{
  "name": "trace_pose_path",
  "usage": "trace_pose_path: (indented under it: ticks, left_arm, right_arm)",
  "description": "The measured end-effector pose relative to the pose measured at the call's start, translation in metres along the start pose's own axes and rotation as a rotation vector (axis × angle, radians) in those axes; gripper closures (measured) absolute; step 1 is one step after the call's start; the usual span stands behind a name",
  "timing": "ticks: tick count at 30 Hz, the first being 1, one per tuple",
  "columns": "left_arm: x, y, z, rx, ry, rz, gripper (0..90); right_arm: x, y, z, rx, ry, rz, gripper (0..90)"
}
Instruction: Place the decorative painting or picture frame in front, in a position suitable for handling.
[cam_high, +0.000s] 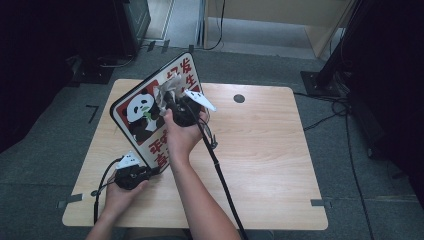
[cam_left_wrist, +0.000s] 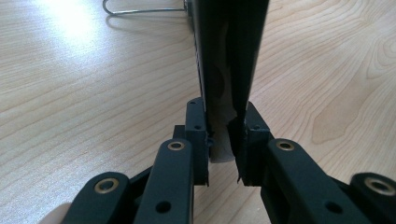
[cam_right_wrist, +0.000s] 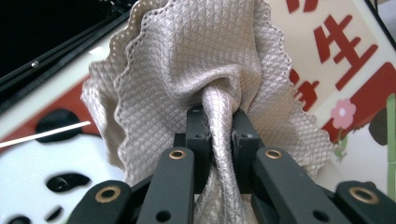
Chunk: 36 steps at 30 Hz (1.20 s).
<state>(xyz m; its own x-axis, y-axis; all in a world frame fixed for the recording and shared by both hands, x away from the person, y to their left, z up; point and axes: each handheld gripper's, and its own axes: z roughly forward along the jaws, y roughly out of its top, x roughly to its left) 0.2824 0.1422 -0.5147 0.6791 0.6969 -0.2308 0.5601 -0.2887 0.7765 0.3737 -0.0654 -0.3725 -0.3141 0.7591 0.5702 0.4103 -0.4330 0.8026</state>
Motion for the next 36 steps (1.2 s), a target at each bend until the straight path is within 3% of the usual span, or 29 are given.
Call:
trace_pose_path:
  ticks: [3,10,17,19,20,22,24,26,32,36]
  left_arm:
    - [0.000,0.000,0.000,0.003,0.001,0.003,78.6]
    - [0.000,0.000,0.000,0.005,0.002,0.007,78.6]
    - [0.000,0.000,0.000,0.004,0.004,0.013,78.7]
    - [0.000,0.000,0.000,0.005,0.004,0.012,78.7]
    - [0.000,0.000,0.000,0.005,0.004,0.012,78.7]
    - [0.000,0.000,0.000,0.005,0.004,0.012,78.7]
    - [0.000,0.000,0.000,0.005,0.001,0.009,78.8]
    - [0.000,0.000,0.000,0.004,0.001,0.008,78.8]
    - [0.000,0.000,0.000,0.004,0.002,0.008,78.7]
    - [0.000,0.000,0.000,0.002,0.001,0.008,78.7]
  right_arm:
    - [-0.024,-0.012,0.001,0.024,-0.024,0.051,82.0]
    - [-0.082,-0.057,-0.001,0.094,-0.138,0.203,82.0]
    - [-0.113,-0.089,-0.003,0.196,-0.280,0.306,82.1]
    - [-0.119,-0.094,-0.002,0.196,-0.292,0.358,82.1]
    - [-0.121,-0.094,-0.002,0.198,-0.295,0.361,82.1]
    - [-0.121,-0.089,-0.001,0.182,-0.280,0.386,82.0]
    - [-0.116,-0.079,-0.002,0.135,-0.226,0.417,82.0]
    - [-0.107,-0.066,0.000,0.091,-0.185,0.417,81.9]
    - [-0.065,-0.017,0.008,0.030,-0.114,0.307,81.7]
    - [-0.043,0.007,0.010,-0.012,-0.047,0.184,81.5]
